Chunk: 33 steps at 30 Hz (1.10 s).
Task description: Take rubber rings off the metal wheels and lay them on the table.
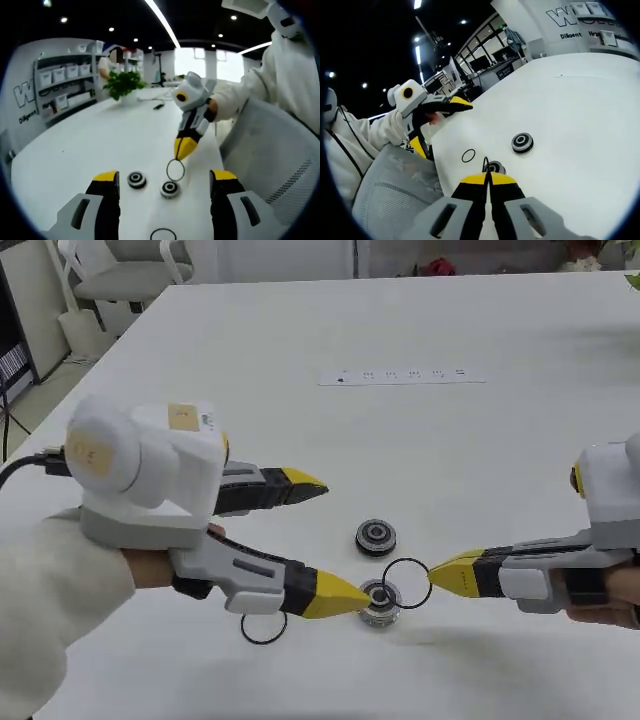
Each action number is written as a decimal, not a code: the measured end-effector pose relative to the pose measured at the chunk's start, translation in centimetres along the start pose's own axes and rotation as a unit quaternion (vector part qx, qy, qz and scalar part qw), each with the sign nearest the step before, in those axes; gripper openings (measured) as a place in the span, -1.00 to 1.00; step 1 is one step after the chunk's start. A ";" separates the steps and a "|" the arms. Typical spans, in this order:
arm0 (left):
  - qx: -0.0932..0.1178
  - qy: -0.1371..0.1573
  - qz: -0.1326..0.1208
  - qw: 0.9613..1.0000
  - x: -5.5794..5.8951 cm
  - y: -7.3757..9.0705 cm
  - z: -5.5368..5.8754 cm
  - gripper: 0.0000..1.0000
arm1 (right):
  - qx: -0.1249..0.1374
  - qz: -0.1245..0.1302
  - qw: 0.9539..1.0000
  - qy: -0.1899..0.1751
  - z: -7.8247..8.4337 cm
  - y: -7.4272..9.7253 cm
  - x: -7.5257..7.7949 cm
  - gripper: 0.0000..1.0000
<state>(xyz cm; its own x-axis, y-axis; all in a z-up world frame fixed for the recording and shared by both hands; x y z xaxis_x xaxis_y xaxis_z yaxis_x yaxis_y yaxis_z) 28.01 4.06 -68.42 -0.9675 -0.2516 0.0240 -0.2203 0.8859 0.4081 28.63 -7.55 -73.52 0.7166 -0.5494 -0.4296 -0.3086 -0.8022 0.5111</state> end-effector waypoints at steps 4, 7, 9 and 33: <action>0.001 -0.005 -0.011 1.000 0.0 1.5 -0.1 0.60 | -0.004 -0.001 1.000 0.003 -0.1 0.3 -0.2 -1.00; 0.006 -0.004 -0.020 1.000 -0.1 2.7 -0.1 0.64 | -0.002 -0.002 1.000 0.005 -0.4 0.5 -0.4 -1.00; 0.007 -0.003 -0.030 1.000 -0.2 3.6 0.1 0.68 | 0.000 -0.002 1.000 0.007 -0.7 0.7 -0.5 -1.00; -0.013 0.061 -0.116 0.991 1.9 10.0 6.1 1.00 | -0.002 -0.035 0.998 0.053 -4.4 -0.7 -3.1 -1.00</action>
Point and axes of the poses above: the centre of the closed fingertips' face, and the gripper's own axes: y roughly backward along the fingers, x roughly to its right, z roughly out of its underside, the point moved 3 cm from there along y, roughly backward along the fingers, and after that the axes turned 7 degrees about z, right-handed, at the moved point
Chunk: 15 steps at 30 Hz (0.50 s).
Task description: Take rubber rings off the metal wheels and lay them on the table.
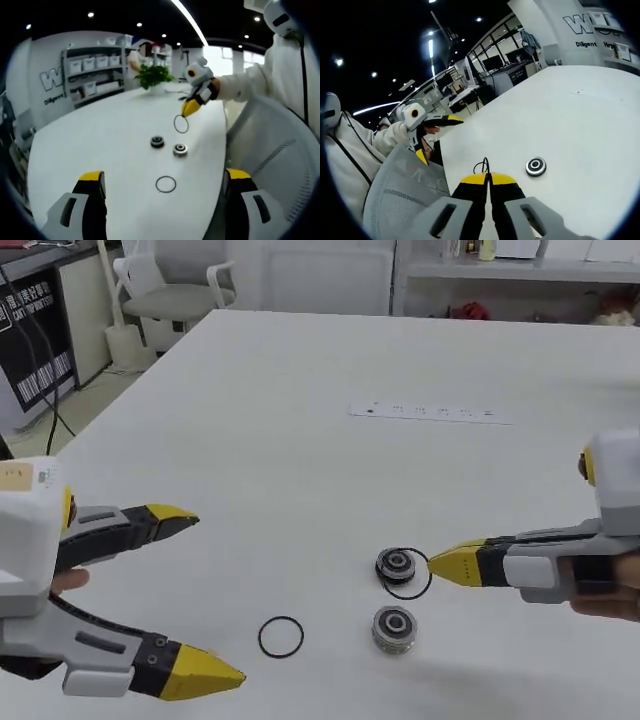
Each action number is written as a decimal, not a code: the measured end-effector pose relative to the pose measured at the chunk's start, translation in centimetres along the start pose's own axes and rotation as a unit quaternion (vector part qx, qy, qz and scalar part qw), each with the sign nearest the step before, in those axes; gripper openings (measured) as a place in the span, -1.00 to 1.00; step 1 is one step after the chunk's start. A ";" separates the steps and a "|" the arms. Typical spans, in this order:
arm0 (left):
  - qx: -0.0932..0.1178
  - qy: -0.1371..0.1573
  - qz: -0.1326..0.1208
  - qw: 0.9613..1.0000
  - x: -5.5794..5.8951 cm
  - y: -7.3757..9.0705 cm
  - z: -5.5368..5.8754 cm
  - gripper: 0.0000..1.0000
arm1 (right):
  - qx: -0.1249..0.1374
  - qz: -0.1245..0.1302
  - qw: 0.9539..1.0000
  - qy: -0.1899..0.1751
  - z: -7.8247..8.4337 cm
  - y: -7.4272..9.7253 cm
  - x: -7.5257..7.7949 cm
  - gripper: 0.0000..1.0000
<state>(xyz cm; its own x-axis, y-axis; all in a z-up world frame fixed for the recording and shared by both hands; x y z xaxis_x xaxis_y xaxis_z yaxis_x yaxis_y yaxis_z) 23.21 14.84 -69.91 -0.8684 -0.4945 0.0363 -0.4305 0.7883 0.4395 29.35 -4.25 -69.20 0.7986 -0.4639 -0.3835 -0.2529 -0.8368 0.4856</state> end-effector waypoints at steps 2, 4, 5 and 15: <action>0.002 0.007 -0.009 1.000 -0.1 0.3 0.4 1.00 | -0.004 -0.006 1.000 0.004 -0.1 -0.4 -0.4 -1.00; 0.005 0.019 -0.013 1.000 0.0 0.5 0.7 1.00 | -0.008 -0.012 1.000 0.008 -0.2 -0.7 -0.7 -1.00; 0.007 0.023 -0.015 1.000 0.1 0.6 0.9 1.00 | -0.012 -0.016 1.000 0.013 -0.4 -1.1 -0.9 -1.00; 0.004 0.032 -0.030 0.999 0.5 1.1 2.1 1.00 | -0.037 -0.040 0.998 0.025 -0.4 -3.8 -2.3 -1.00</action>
Point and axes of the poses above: the centre of the closed fingertips' face, and the gripper's own axes: y roughly backward along the fingers, x roughly to its right, z roughly out of its underside, the point moved 3 cm from there along y, roughly backward along the fingers, and after that the axes turned 7 degrees about z, right-handed, at the moved point
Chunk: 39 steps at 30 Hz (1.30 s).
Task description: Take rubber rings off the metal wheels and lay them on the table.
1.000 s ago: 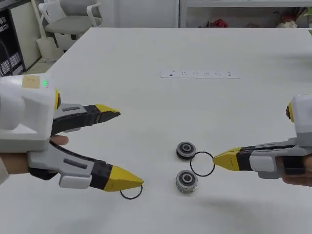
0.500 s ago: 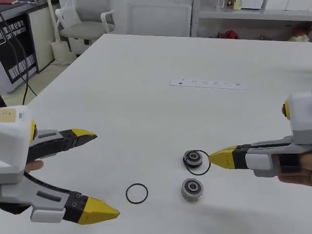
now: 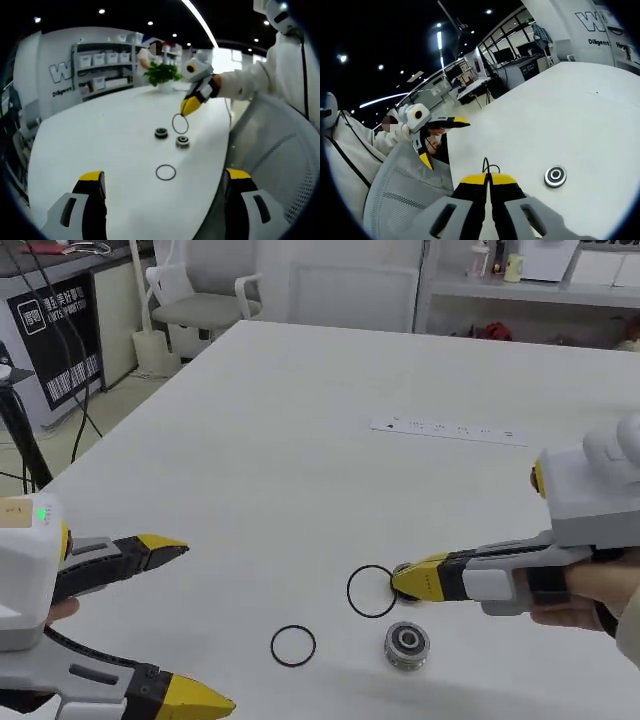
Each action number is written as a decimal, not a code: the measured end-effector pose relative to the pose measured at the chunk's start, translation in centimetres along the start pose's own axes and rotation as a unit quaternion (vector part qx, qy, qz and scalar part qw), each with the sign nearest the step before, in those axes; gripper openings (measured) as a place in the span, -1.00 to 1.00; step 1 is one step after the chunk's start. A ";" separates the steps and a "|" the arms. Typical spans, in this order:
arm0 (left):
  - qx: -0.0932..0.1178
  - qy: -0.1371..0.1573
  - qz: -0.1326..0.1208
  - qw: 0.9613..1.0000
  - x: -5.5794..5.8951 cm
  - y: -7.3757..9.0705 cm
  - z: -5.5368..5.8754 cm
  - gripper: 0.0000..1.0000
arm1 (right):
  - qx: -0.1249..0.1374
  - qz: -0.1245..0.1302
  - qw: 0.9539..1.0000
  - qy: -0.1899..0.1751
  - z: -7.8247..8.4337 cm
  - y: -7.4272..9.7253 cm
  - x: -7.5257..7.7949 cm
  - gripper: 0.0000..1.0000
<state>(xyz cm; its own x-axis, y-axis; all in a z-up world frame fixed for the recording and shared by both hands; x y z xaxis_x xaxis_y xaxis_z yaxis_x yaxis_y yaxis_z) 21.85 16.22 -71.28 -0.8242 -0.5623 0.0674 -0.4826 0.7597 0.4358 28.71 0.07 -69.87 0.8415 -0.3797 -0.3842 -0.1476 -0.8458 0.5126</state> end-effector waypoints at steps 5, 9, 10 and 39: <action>0.007 0.005 -0.006 1.000 0.0 0.4 0.2 1.00 | -0.020 -0.006 1.000 0.010 0.4 -1.4 -0.5 -1.00; 0.009 0.004 -0.011 1.000 0.0 0.9 0.2 1.00 | -0.041 -0.007 0.999 0.020 1.1 -2.5 -0.5 -1.00; 0.011 0.005 -0.013 1.000 0.1 1.2 0.3 1.00 | -0.046 -0.008 0.999 0.021 1.2 -2.8 -0.5 -1.00; 0.021 0.022 -0.022 0.999 -0.3 1.8 0.9 1.00 | -0.108 0.022 0.993 0.043 4.1 -6.1 0.7 -1.00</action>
Point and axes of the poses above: the centre of the closed fingertips' face, and the gripper's own axes: y roughly backward along the fingers, x roughly to its right, z roughly out of its underside, the point moved 3 cm from there along y, roughly backward along the fingers, and after that the axes turned 7 degrees about z, right-handed, at the moved point
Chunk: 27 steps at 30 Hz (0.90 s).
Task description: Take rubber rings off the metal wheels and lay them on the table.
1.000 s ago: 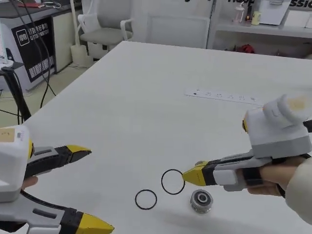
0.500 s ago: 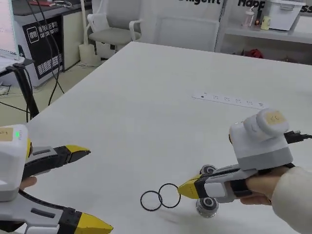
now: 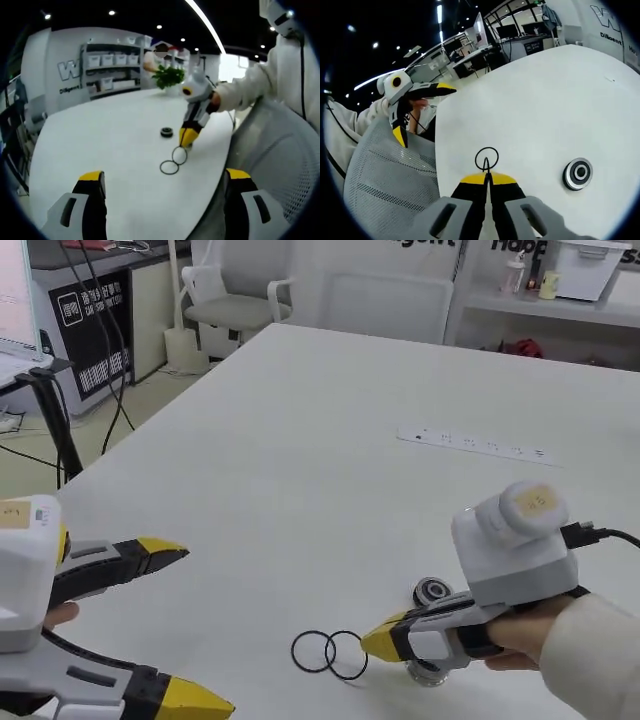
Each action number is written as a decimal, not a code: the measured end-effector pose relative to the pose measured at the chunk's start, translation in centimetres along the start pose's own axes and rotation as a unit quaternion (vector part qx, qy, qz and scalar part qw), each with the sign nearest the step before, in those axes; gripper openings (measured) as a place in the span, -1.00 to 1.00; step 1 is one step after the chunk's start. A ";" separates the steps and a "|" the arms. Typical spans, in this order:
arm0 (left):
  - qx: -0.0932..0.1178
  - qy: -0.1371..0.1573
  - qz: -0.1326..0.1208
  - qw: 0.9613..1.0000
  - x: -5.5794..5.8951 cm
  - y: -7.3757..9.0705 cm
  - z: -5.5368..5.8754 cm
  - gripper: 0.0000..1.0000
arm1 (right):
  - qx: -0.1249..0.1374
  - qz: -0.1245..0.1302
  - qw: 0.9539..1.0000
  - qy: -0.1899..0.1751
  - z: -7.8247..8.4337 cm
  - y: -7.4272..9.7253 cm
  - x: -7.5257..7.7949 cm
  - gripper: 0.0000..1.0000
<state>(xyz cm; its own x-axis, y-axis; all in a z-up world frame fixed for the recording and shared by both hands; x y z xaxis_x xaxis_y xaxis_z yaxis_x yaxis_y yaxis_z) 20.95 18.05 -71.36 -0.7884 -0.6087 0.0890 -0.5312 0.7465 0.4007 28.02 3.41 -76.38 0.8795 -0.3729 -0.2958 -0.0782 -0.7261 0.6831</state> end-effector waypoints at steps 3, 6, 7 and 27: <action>0.000 0.000 0.000 1.000 0.0 0.0 0.0 1.00 | -0.002 0.014 1.000 0.001 0.2 0.0 0.6 -1.00; -0.001 0.001 0.000 1.000 0.0 0.1 0.0 1.00 | 0.000 0.020 1.000 0.002 0.1 0.1 0.9 -1.00; -0.002 0.002 -0.001 1.000 0.0 0.1 0.1 1.00 | 0.004 0.022 1.000 0.002 0.1 0.1 1.1 -1.00; 0.009 -0.002 -0.012 1.000 -0.4 1.1 -1.3 1.00 | 0.032 0.064 0.997 -0.002 -0.5 2.7 3.8 -0.82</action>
<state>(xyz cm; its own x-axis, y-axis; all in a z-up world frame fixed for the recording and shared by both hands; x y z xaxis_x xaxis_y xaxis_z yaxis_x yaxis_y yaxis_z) 21.10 18.79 -69.80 -0.7765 -0.6255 0.0757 -0.5557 0.7365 0.3856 31.42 0.28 -75.31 0.8587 -0.4671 -0.2108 -0.2197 -0.7072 0.6720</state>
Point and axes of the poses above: the centre of the closed fingertips' face, and the gripper's own axes: y roughly backward along the fingers, x roughly to its right, z roughly out of its underside, the point moved 3 cm from there along y, roughly backward along the fingers, and after that the axes turned 7 degrees about z, right-handed, at the moved point
